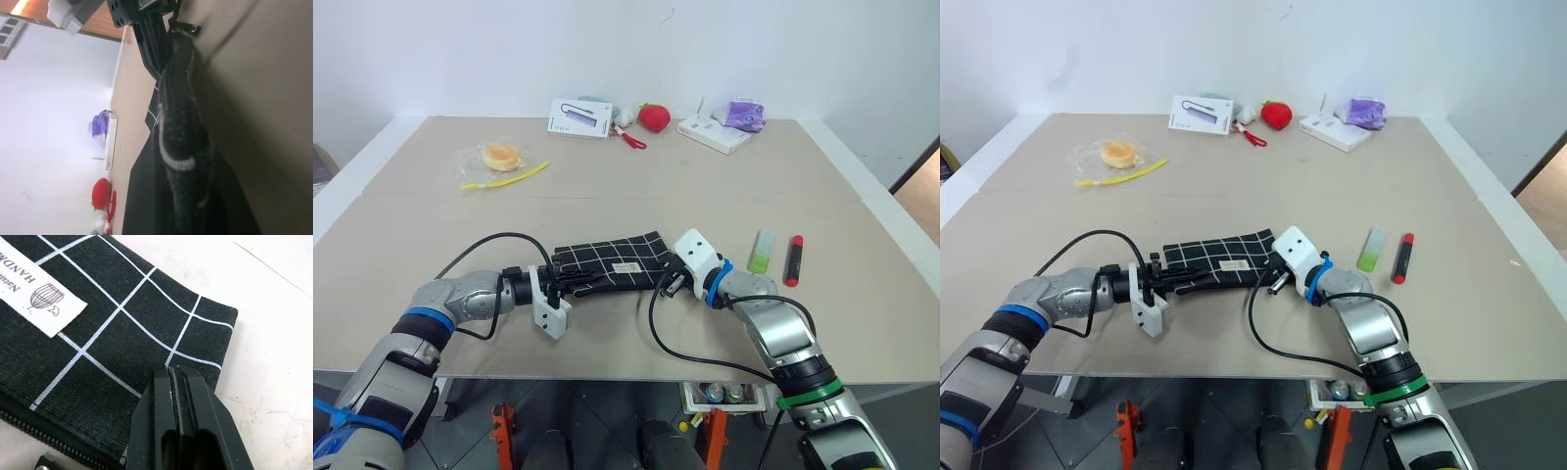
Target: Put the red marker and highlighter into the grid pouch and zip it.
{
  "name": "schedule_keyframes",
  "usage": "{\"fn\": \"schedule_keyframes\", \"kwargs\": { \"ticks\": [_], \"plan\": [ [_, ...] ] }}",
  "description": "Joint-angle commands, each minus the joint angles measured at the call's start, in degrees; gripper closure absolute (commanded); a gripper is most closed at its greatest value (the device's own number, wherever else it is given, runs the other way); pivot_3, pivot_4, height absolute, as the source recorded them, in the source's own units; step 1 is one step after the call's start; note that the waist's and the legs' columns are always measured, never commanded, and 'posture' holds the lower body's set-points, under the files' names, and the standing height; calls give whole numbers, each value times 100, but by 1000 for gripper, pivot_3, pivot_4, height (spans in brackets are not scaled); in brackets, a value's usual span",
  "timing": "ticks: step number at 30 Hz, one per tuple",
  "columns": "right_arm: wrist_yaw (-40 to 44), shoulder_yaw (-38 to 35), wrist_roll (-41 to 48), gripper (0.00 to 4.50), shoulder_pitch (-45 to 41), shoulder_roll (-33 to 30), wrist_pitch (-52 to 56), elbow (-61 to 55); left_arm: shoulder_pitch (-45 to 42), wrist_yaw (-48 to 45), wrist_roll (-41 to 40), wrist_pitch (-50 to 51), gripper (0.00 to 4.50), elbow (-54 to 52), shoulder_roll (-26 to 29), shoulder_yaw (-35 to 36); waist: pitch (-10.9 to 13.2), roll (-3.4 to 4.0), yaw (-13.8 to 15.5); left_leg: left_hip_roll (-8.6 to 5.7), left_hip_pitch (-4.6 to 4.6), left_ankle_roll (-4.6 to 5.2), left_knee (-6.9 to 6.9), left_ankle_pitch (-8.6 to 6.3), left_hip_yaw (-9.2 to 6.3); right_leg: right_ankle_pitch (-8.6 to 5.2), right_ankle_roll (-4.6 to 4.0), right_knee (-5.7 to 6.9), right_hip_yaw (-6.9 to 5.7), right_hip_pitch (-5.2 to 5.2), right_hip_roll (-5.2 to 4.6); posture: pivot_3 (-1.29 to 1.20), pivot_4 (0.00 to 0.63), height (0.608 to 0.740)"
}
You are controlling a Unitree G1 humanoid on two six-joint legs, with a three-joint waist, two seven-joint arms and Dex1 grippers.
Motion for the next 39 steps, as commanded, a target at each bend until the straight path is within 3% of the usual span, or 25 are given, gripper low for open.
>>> {"fn": "schedule_keyframes", "kwargs": {
  "ticks": [1, 5, 8, 15, 21, 26, 33, 36, 39],
  "plan": [
    [20, -16, -22, 4500, 27, 38, 5, -6, 198, -365, -175, 75, 4412, 35, -52, -272, 0, 0, -2, 0, 0, 0, -1, 0, 0, -1, 0, 0, 0, 0, 0, 0, 150, 734],
    [6, -676, 512, 4500, 51, 124, 128, -308, 227, -743, -531, 224, 4412, -13, -81, -274, 0, 0, 2, 0, -2, 0, -8, 0, -1, -5, -1, 0, 0, -3, 0, 0, 150, 734],
    [285, -1365, 1303, 3602, 163, 73, 550, -767, 262, -960, -718, 323, 4500, -81, -81, -262, 1, 1, 12, -5, -7, -1, -20, 0, -2, -12, 5, -2, 0, -7, -4, 0, 150, 734],
    [-38, -2437, 2404, 108, 458, -60, 2256, -1747, 396, -1238, -968, 456, 4500, -298, -115, -236, 1, 2, 18, -11, -4, -2, -56, -1, -28, -34, -4, -5, -14, -7, -6, 0, 150, 734],
    [-372, -2379, 2500, 108, 752, -259, 3149, -1951, 453, -1449, -1134, 620, 4500, -405, -125, -208, 1, 2, 21, -14, -6, -2, -62, -1, -40, -44, -10, -5, -28, -6, -10, 0, 150, 734],
    [-728, -2256, 2580, 108, 721, -22, 3599, -2074, 468, -1553, -1218, 686, 4500, -467, -159, -207, 0, 2, 20, -15, -6, -2, -62, -1, -42, -44, -11, -5, -28, -6, -10, 0, 150, 734],
    [-1105, -2002, 2489, 108, 609, 502, 3442, -1975, 523, -1620, -1265, 758, 4500, -579, -186, -190, 0, 3, 21, -17, -8, -2, -65, -1, -50, -49, -11, -6, -32, -5, -9, 0, 150, 734],
    [-1099, -1847, 2428, 864, 629, 414, 3398, -1912, 559, -1627, -1264, 785, 4500, -624, -176, -168, 0, 3, 21, -19, -14, -2, -65, -1, -51, -53, -9, -10, -31, -4, -12, 0, 150, 734],
    [-1069, -1762, 2410, 2219, 667, 299, 3415, -1906, 585, -1633, -1282, 810, 4500, -667, -173, -150, 0, 3, 21, -20, -14, -3, -68, -2, -52, -56, -10, -11, -32, -5, -12, 0, 150, 734]
  ]
}}
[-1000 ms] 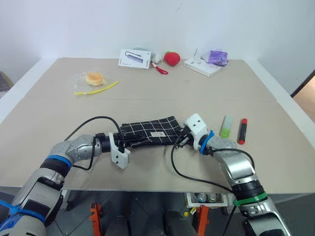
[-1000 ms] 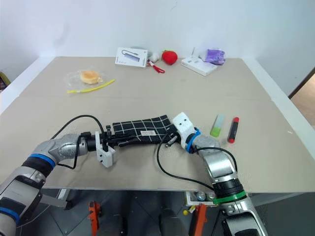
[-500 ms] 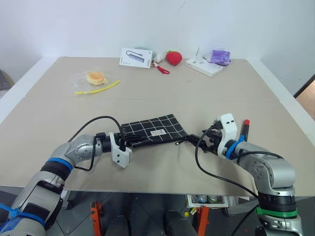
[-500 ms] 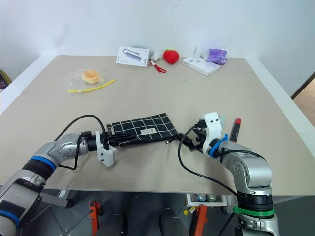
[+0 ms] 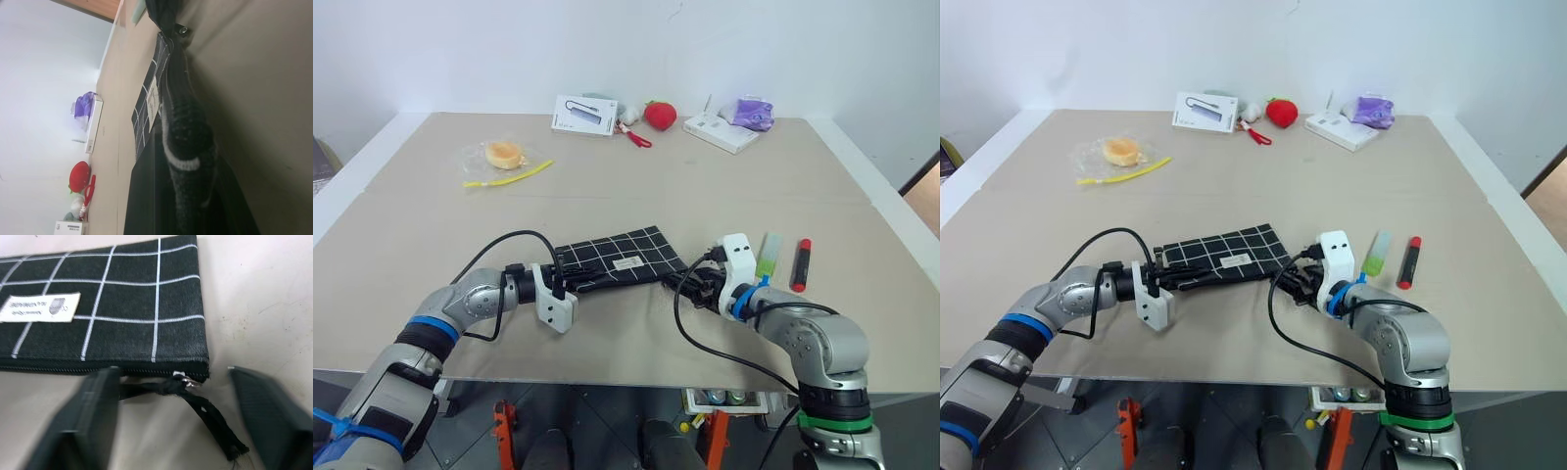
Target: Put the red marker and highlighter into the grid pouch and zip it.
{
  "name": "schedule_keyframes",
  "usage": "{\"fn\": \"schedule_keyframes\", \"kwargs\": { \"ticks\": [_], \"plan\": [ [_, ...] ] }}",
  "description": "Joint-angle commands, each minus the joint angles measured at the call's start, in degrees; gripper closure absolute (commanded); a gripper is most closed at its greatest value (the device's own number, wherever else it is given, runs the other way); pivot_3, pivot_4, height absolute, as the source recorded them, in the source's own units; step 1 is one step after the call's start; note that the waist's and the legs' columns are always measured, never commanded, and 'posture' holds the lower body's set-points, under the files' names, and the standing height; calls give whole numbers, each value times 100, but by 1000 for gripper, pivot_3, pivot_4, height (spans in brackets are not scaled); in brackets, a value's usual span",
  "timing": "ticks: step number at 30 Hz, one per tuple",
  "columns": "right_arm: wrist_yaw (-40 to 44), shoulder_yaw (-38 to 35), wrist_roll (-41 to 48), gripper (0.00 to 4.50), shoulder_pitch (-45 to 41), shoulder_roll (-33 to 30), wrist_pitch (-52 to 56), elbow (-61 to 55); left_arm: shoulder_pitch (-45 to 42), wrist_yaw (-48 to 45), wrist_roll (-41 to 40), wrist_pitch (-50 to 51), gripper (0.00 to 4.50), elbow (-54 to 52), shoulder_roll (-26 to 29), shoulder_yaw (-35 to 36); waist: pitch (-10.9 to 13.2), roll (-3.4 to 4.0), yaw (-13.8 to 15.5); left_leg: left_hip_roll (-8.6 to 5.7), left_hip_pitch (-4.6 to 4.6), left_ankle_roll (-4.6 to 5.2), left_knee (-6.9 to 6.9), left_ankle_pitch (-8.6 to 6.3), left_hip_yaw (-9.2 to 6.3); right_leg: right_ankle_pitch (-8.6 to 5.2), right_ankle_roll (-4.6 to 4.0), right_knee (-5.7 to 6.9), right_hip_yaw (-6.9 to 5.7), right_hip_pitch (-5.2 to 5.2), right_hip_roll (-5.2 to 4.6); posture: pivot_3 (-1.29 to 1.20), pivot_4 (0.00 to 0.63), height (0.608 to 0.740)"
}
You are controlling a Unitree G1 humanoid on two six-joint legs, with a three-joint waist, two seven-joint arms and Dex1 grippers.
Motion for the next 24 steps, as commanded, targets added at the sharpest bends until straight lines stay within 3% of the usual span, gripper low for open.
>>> {"fn": "schedule_keyframes", "kwargs": {
  "ticks": [1, 5, 13, 24],
  "plan": [
    [64, 113, -10, 2635, 31, -161, -15, -60, 212, -133, 99, 46, 4500, -10, -89, -217, 0, 0, 0, 0, 0, 0, -1, 0, -1, -1, -1, 0, -1, 0, 0, 0, 150, 734],
    [242, 347, -73, 4388, 119, -548, -67, -141, 242, -149, 92, 71, 4500, -49, -103, -178, 0, 0, 0, 0, 0, -1, -4, -1, -3, -5, -2, -1, -3, 0, 0, 0, 150, 734],
    [525, 864, -37, 4388, 125, -666, -498, -401, 221, -182, 5, 139, 4500, -47, -199, -123, 0, 0, 2, -1, -1, -4, -6, -2, -6, -10, 0, -4, -4, 2, -1, 0, 150, 734],
    [523, 1399, 267, 4388, -71, 199, -547, -774, 249, -285, -167, 301, 4500, -136, -357, -78, 0, 0, 74, -11, -15, -4, -3, -2, -19, -12, 3, -9, -6, 0, -6, 0, 150, 734]
  ]
}}
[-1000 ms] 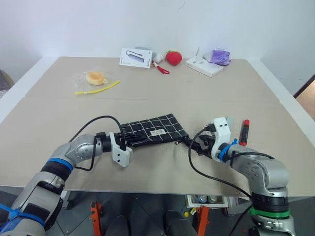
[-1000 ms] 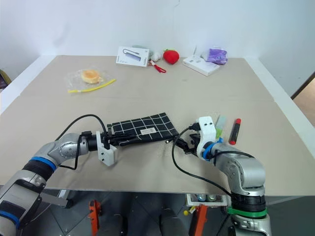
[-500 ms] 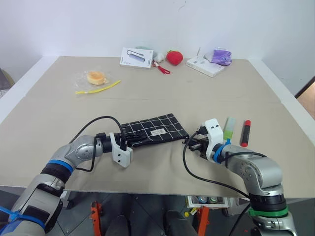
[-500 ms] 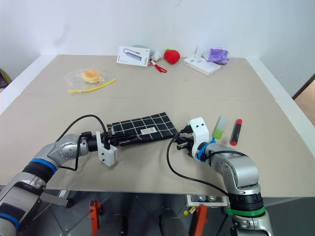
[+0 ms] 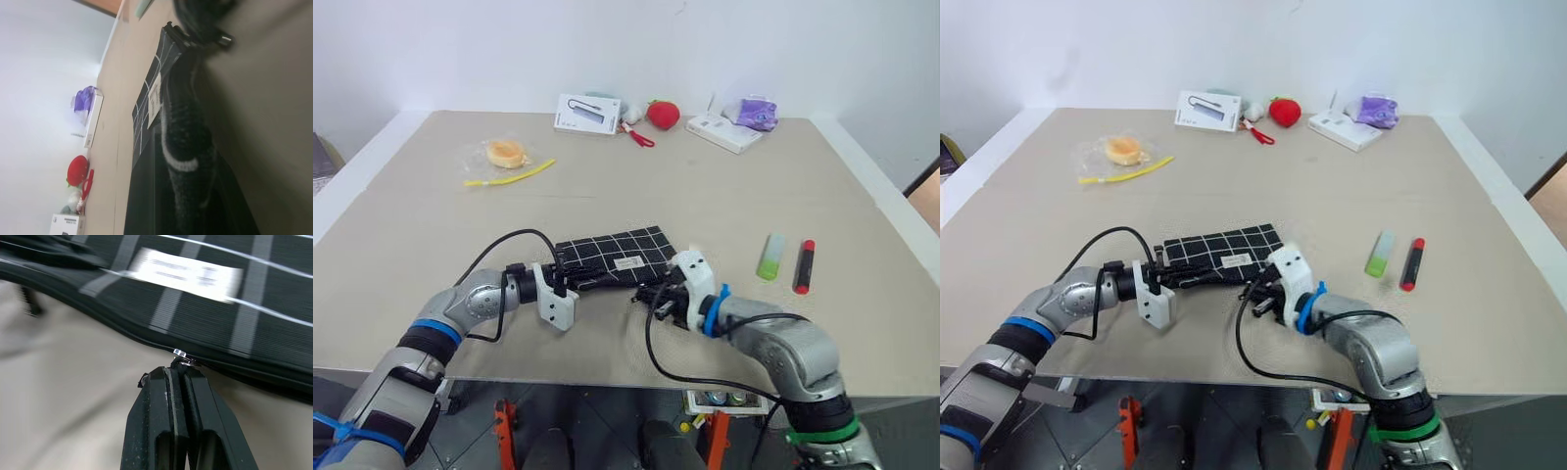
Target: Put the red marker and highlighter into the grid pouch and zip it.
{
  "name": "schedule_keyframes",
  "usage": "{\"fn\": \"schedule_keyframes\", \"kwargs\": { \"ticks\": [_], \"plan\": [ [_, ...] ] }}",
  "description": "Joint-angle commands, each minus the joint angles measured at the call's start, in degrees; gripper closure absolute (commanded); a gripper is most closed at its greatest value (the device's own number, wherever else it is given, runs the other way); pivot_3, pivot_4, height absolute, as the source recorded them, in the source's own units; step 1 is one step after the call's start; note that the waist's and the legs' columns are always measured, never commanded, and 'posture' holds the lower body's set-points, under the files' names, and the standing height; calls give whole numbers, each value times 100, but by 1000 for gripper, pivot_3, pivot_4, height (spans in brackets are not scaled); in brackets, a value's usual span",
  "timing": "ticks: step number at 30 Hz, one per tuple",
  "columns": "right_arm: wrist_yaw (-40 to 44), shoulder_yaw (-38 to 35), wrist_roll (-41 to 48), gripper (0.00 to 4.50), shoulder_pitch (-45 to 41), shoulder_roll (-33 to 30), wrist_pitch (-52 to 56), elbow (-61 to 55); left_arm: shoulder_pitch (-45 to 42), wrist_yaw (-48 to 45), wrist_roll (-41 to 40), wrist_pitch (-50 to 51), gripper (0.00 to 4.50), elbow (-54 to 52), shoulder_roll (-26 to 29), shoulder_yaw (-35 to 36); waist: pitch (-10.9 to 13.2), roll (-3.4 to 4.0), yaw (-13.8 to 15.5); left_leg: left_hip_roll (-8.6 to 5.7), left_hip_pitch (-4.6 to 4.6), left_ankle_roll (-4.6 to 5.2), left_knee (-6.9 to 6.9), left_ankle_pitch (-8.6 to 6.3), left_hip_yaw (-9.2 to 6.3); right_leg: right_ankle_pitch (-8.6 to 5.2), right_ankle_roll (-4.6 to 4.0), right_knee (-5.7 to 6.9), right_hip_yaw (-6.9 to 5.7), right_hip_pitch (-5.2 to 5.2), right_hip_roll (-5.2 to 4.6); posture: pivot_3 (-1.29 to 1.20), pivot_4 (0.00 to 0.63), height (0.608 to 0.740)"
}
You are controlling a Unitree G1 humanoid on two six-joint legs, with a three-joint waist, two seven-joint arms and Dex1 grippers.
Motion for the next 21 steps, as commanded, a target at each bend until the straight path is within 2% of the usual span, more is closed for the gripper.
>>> {"fn": "schedule_keyframes", "kwargs": {
  "ticks": [1, 5, 9, 13, 15, 18, 21],
  "plan": [
    [75, 136, 155, 4388, -174, 229, -221, -375, 171, -79, 23, 68, 4500, -18, -164, -200, 0, 0, 27, 0, -2, 0, 0, 0, 0, 0, 0, -4, 0, 0, 0, 0, 150, 734],
    [162, 135, 291, 4388, -293, 463, -411, -521, 213, -104, 13, 88, 4500, -62, -181, -201, 0, 1, 61, 2, -4, 0, -4, 0, -5, -2, -1, -6, -4, -3, 2, 0, 150, 734],
    [297, 196, 321, 4388, -288, 443, -556, -602, 233, -121, 7, 117, 4500, -89, -189, -217, 1, 1, 73, 1, -7, 0, -5, 0, -9, -2, -2, -9, -8, -3, 1, 0, 150, 734],
    [453, 145, 305, 4388, -99, 183, -619, -684, 223, -128, 5, 125, 4500, -82, -187, -215, 1, 1, 78, 2, -13, 0, -7, -1, -14, -2, -2, -23, -14, -1, 0, 0, 150, 734],
    [591, -118, 376, 4388, 20, -38, -679, -736, 201, -142, -9, 126, 4500, -59, -170, -204, 0, 1, 87, 1, -16, 0, -7, -1, -15, -2, -2, -28, -15, 0, -1, 0, 150, 734],
    [752, -858, 725, 3393, 136, -319, -697, -792, 147, -170, -56, 124, 4500, 7, -136, -171, 1, 1, 97, -2, -25, 0, -8, -1, -22, -1, 0, -45, -17, 4, -3, 0, 150, 734],
    [816, -1774, 1290, 1891, 130, -432, -828, -856, 85, -198, -115, 133, 4500, 94, -125, -131, 1, 1, 93, -7, -28, 0, -7, -1, -24, 3, 5, -54, -17, 7, -6, 0, 150, 734]
  ]
}}
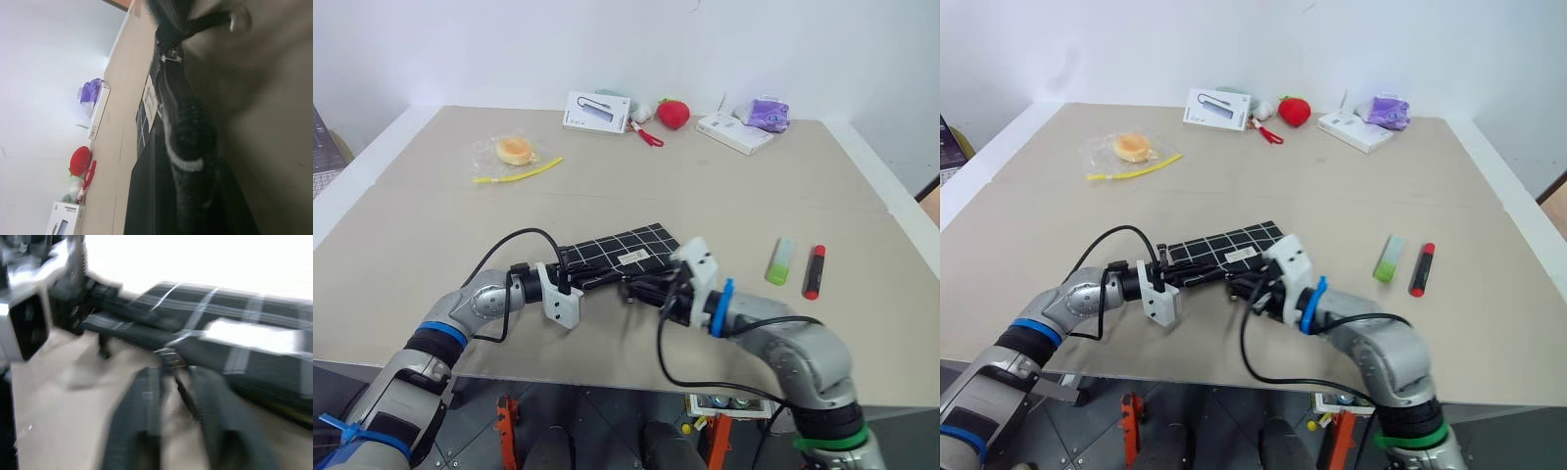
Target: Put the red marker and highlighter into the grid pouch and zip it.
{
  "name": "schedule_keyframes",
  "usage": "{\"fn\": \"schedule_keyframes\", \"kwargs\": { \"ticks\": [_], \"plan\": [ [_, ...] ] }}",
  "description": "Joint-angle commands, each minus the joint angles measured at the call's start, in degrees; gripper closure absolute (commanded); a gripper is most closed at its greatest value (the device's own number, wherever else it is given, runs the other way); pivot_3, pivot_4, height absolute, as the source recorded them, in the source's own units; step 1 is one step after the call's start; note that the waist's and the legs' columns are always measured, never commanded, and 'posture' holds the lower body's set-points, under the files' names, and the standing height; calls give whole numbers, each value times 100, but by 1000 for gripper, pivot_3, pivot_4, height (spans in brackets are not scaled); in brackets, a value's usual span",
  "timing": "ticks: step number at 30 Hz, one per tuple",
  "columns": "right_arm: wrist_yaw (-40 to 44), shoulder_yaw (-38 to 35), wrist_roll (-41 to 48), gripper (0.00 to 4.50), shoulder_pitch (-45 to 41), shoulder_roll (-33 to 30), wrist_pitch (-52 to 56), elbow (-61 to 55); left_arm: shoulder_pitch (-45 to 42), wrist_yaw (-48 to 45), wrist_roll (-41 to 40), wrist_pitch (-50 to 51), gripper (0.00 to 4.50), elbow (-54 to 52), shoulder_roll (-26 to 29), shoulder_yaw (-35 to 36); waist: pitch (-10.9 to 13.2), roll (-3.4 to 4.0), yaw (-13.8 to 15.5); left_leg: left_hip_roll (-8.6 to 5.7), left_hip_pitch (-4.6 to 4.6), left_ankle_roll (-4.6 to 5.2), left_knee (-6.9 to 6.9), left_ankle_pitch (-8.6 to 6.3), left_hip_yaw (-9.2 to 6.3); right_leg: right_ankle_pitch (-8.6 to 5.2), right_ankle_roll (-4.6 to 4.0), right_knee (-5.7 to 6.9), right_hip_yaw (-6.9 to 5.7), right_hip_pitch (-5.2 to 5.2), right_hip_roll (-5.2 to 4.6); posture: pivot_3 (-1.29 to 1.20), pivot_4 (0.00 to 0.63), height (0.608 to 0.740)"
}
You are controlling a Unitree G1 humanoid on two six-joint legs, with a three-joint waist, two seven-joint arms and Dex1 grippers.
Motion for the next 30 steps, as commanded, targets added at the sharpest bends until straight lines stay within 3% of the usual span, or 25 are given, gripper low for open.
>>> {"fn": "schedule_keyframes", "kwargs": {
  "ticks": [1, 4, 10, 14, 30],
  "plan": [
    [-67, -1161, 652, 1292, -119, -13, -316, -278, 42, -108, -2, 35, 4500, 189, -61, -149, 0, 0, -2, 0, 0, 0, -1, 0, -3, 0, 0, 0, -2, 0, 1, 0, 150, 734],
    [-782, -1836, 289, 29, -327, -88, -630, 162, 1, -156, -122, 35, 4500, 246, -95, -129, 0, 1, -2, 1, 0, 1, -2, 0, -12, 2, -2, 0, -8, 1, 3, 0, 150, 734],
    [-2473, -2083, -1257, 29, -387, -364, -968, 940, -78, -423, -630, 75, 4500, 349, -239, -83, 1, 4, 1, -10, -1, 1, -5, 0, -11, 2, 1, -2, -7, 0, -5, 0, 150, 734],
    [-3262, -2333, -1627, 29, -443, -196, -693, 1160, -130, -666, -985, 151, 4500, 406, -361, -15, 10, 18, -1, -23, -9, 1, -8, 0, -16, -1, 6, -2, -7, -3, -16, 0, 150, 734],
    [-3983, -2587, -2098, 29, -139, 22, 189, 1463, -138, -1044, -1466, 369, 4500, 287, -500, 149, 19, 33, -15, -32, -25, 15, -8, -7, -30, -7, 9, -6, -11, -10, -21, 0, 150, 734]
  ]
}}
